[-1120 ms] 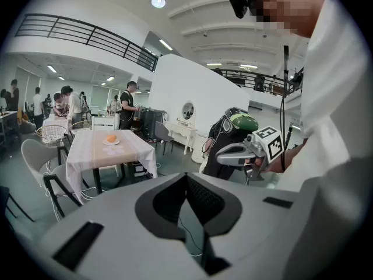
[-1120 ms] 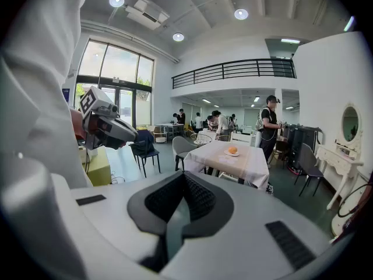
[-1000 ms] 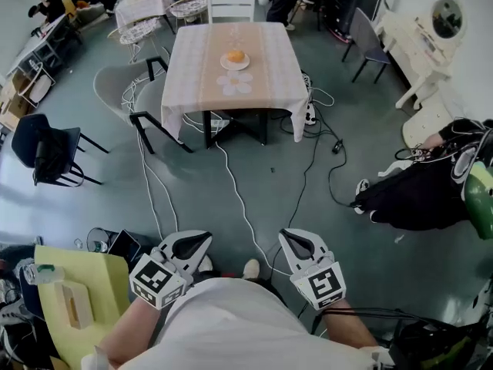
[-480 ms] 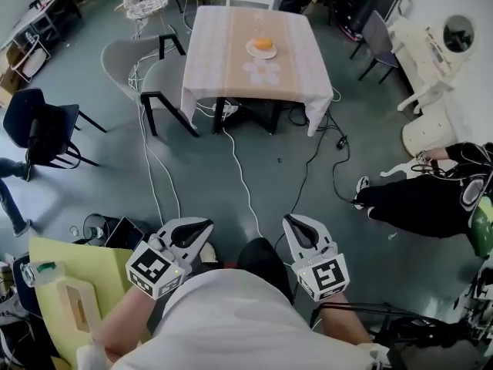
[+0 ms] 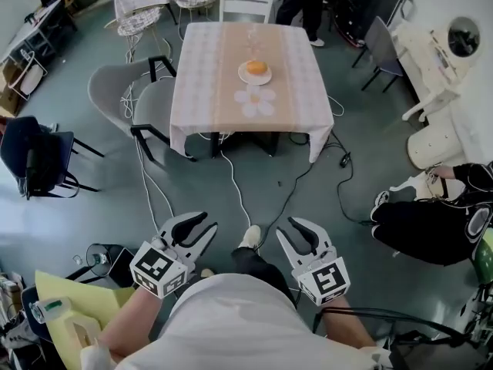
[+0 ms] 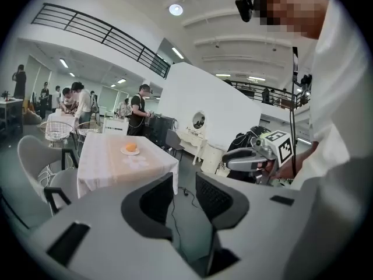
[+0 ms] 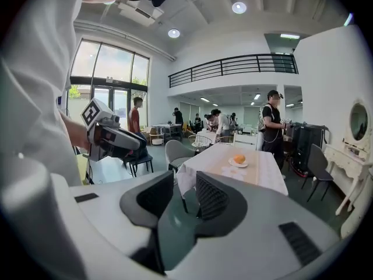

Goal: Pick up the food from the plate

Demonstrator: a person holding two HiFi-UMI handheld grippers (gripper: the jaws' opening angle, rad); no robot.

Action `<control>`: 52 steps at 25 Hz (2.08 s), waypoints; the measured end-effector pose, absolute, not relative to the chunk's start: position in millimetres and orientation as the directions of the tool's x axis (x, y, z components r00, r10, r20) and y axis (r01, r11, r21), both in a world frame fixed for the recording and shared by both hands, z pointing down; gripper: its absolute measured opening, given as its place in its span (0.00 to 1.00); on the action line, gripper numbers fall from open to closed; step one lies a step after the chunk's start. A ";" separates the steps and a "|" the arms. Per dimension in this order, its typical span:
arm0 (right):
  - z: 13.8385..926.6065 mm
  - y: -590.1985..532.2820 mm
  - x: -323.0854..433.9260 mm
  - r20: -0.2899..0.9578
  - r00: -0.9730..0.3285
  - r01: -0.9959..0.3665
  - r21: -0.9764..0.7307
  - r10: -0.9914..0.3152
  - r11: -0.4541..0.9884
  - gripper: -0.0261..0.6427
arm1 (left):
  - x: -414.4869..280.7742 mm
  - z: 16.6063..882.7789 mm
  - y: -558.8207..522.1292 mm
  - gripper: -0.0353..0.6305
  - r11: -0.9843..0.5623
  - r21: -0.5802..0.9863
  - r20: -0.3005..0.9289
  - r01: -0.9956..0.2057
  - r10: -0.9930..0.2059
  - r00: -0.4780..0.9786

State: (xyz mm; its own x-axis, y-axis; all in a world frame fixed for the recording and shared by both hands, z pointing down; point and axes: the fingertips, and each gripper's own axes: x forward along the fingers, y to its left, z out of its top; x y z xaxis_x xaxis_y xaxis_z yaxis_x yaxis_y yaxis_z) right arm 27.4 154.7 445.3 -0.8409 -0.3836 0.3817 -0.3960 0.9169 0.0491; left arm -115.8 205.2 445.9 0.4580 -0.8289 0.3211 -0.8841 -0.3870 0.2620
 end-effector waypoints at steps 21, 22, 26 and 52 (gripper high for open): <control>447.8 -101.7 39.9 0.438 -0.663 -0.659 0.043 -0.607 0.751 0.26 | -201.8 490.0 -195.9 0.39 -0.589 0.031 0.478 -0.808 -0.701 0.529; 447.0 -113.0 36.0 0.445 -0.642 -0.680 0.046 -0.625 0.732 0.26 | -208.9 496.5 -216.2 0.40 -0.606 0.021 0.493 -0.795 -0.686 0.536; 441.8 -150.3 17.8 0.459 -0.563 -0.753 0.059 -0.687 0.656 0.26 | -232.6 532.8 -294.6 0.43 -0.679 -0.032 0.576 -0.734 -0.612 0.542; 449.1 -162.2 6.1 0.591 -0.299 -0.900 0.088 -0.750 0.428 0.26 | -248.2 695.3 -449.2 0.55 -0.825 -0.231 0.810 -0.515 -0.456 0.368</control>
